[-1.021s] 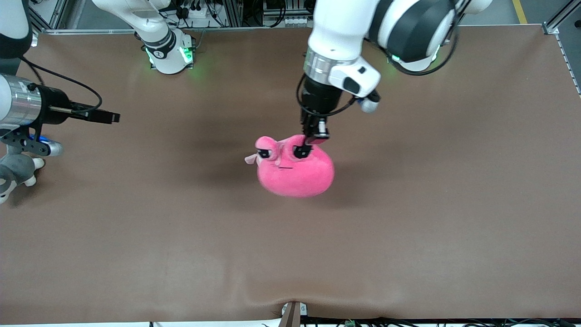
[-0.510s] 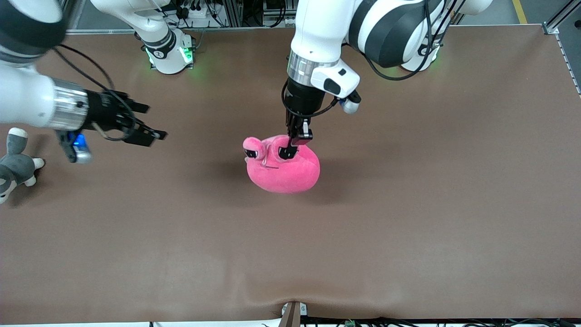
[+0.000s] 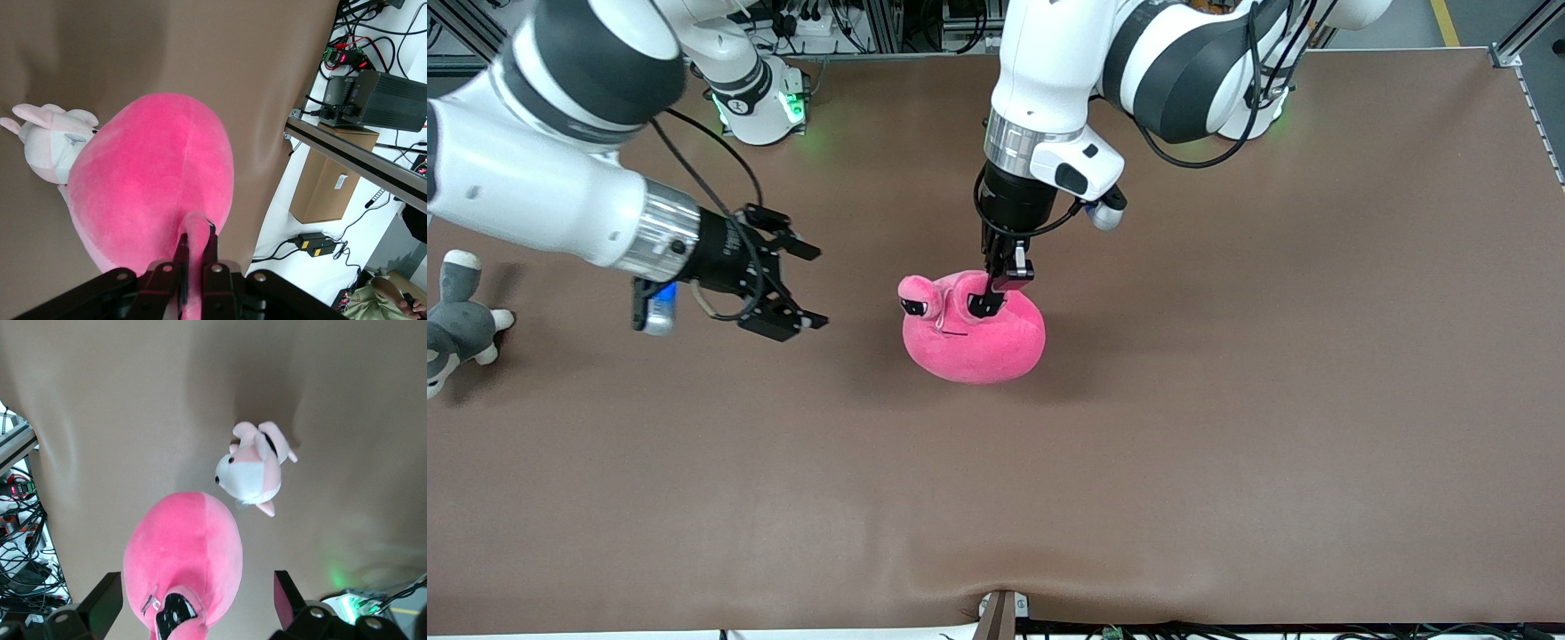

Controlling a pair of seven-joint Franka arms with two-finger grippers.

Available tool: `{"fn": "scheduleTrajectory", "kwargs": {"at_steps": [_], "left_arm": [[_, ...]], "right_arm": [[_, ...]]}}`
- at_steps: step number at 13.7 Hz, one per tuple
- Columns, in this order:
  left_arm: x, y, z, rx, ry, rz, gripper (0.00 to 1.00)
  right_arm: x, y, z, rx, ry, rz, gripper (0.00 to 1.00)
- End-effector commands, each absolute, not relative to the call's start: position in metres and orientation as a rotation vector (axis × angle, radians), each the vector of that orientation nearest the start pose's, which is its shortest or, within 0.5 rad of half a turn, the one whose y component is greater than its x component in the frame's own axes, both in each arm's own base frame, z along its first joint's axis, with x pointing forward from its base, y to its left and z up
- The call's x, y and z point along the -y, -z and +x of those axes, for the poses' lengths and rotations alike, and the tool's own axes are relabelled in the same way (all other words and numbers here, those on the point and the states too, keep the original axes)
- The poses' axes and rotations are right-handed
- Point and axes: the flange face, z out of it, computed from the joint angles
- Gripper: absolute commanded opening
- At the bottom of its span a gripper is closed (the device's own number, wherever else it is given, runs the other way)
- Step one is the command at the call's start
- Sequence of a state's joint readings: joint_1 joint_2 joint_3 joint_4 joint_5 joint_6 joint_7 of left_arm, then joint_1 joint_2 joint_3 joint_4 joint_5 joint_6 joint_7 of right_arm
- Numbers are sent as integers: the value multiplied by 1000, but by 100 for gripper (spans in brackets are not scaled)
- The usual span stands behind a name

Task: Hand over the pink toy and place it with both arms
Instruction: 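Reach the right gripper to the pink plush held by the left gripper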

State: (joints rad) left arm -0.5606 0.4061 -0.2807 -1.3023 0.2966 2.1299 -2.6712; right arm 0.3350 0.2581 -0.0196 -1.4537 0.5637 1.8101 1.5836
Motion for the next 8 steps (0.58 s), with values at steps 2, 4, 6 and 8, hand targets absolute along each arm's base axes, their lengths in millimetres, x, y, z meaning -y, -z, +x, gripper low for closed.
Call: {"fn": "scheduleTrajectory", "kwargs": {"at_steps": [2,4,6,8], "left_arm": [[499,-576,517,-2072,-152,1654,0],[498,-577,517,-2073,-153,1650,0],[499,-576,517,-2073,-151,1653,0],[499,-576,517,-2073,-151,1653,0]], "right_arm": [[-298,-545,609,-1807,-525,-1942,100],[-318,-532,604,-1798,-544,-1974,100],[-323,-525,606,-1862,-567,-1927,100],[-338,-527,607,-1855,-557,-1918,100]]}}
